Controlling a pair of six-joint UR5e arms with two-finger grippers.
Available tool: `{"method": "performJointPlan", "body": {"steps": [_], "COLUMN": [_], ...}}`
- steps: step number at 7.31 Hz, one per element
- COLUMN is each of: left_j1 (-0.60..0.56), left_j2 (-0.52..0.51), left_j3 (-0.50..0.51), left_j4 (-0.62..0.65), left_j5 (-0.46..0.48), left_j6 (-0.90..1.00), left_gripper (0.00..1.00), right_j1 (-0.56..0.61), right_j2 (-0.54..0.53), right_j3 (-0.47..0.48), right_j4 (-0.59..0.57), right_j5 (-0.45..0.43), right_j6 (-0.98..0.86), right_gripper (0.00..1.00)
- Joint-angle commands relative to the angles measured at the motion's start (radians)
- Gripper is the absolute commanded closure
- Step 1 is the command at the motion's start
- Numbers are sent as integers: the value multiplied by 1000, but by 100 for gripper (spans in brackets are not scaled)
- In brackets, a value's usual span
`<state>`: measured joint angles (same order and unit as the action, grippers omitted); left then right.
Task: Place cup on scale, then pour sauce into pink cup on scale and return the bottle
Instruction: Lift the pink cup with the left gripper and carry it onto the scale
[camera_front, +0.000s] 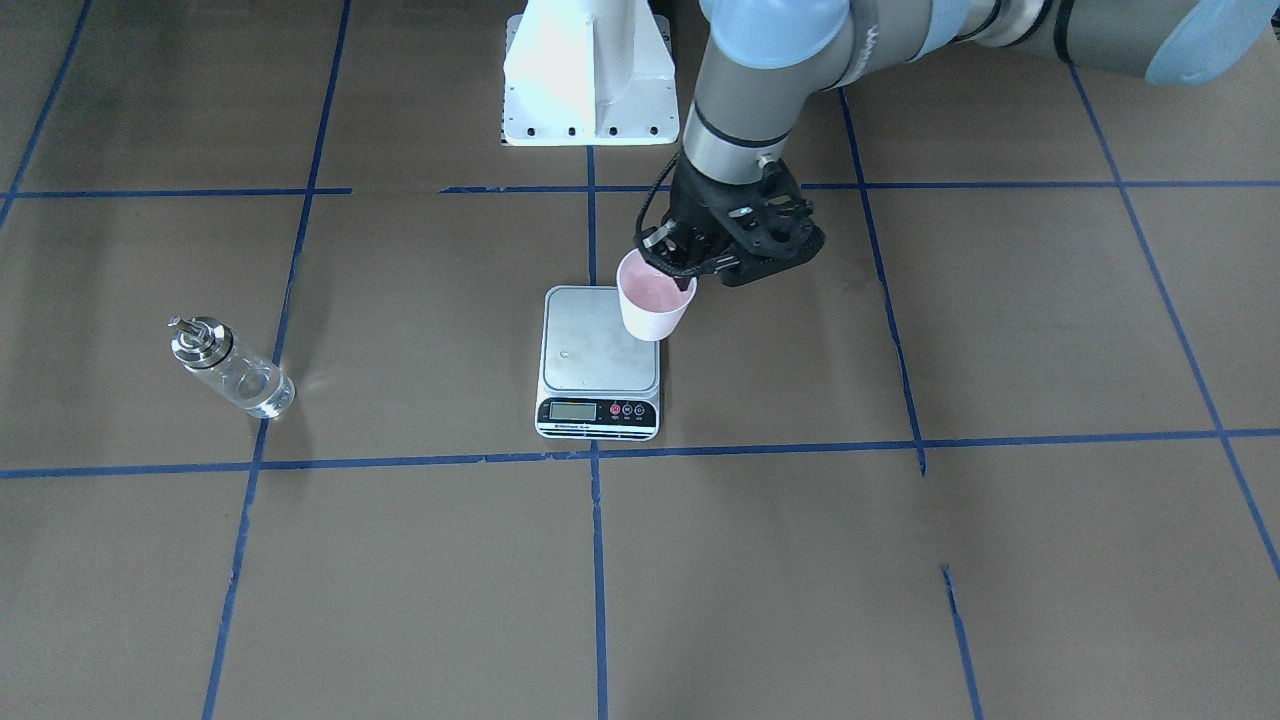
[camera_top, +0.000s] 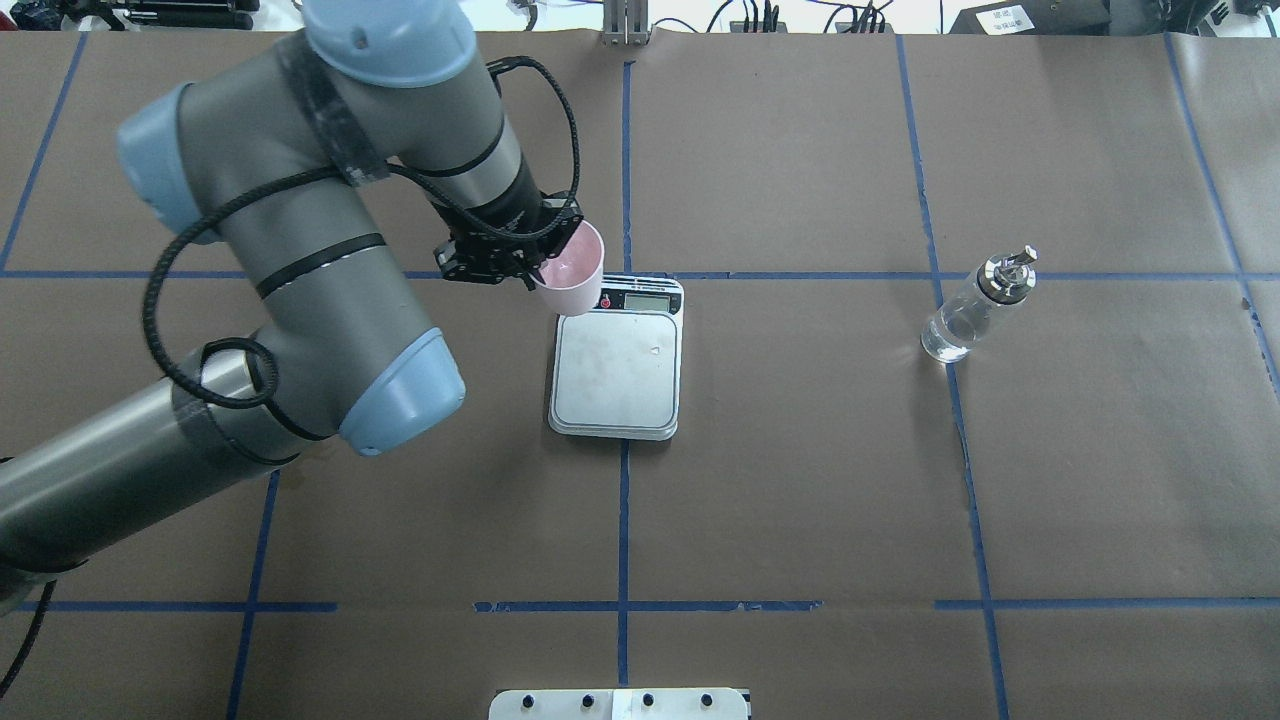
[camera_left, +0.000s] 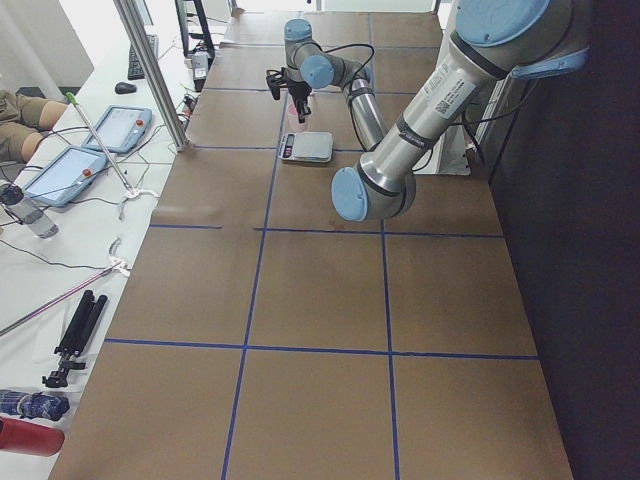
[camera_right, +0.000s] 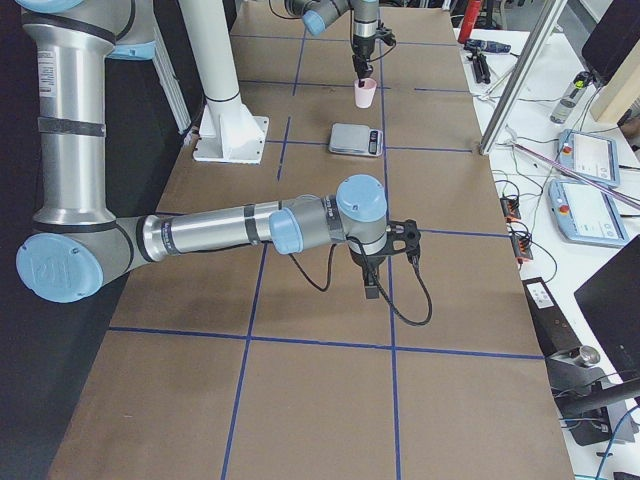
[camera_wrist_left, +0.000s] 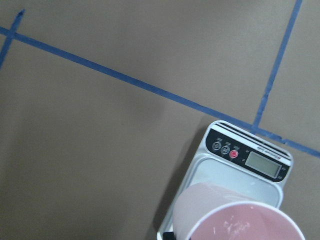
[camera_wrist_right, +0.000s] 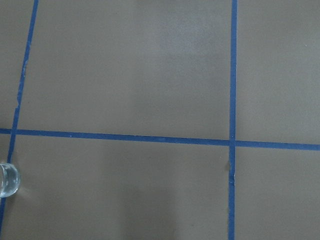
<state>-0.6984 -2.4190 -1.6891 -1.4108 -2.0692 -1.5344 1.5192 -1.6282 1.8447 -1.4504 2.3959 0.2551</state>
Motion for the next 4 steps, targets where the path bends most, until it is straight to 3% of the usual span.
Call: {"method": "performJointPlan", "body": {"steps": [1, 3, 4], "left_j1": [48, 85, 89], "left_j2": [-35, -31, -31], "left_j3": [161, 180, 178], "left_j4": [-164, -186, -185], "left_j5": [6, 9, 9], "left_j6": [-96, -99, -99], "left_gripper": [100, 100, 100], "right_j1": [-51, -80, -94], "right_j2": [7, 59, 73], "right_j3": [120, 241, 248], "right_j4": [-97, -262, -262], "right_j5": [-4, -6, -4], "right_j6": [108, 156, 192], "right_gripper": [0, 0, 0]}}
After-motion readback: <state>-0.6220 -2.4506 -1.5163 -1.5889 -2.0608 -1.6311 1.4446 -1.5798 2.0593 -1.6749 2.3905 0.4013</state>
